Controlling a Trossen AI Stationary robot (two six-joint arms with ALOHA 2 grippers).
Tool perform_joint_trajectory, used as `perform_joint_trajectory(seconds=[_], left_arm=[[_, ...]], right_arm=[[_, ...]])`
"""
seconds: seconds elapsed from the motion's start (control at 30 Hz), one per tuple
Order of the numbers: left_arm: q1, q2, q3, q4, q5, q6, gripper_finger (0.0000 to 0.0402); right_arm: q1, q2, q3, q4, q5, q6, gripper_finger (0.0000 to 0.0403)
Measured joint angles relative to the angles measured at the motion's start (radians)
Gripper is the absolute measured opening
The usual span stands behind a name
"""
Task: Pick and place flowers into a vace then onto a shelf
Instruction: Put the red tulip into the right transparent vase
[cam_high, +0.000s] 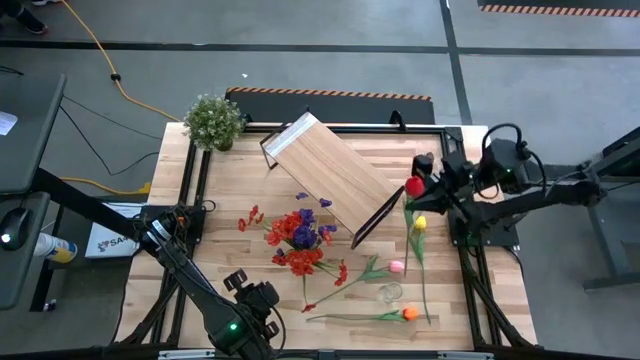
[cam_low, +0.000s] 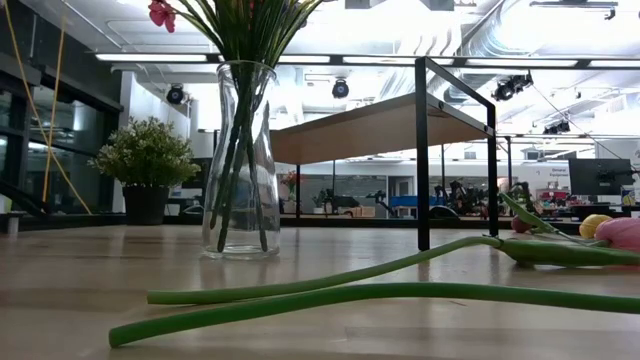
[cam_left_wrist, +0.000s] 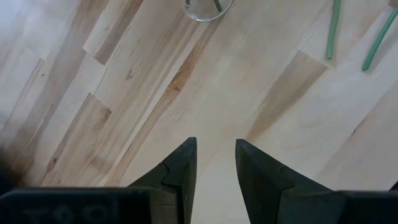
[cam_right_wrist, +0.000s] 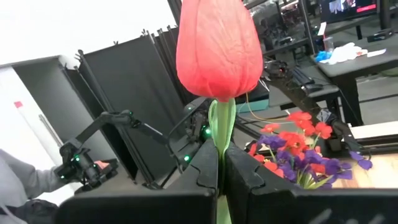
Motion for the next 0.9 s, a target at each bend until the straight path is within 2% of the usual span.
perform_joint_trajectory(seconds=[0.5,0.9], left_arm=[[0.0,0.0,0.0,0.007,0.0,0.0,0.0145],[0.0,0.0,0.0,0.009,0.0,0.0,0.0145]], right_arm=[[0.345,0.047,0.0,-0.005,0.392,-0.087,0.0],[0.528,0.124,0.0,0.048,0.654,-0.193,0.0]])
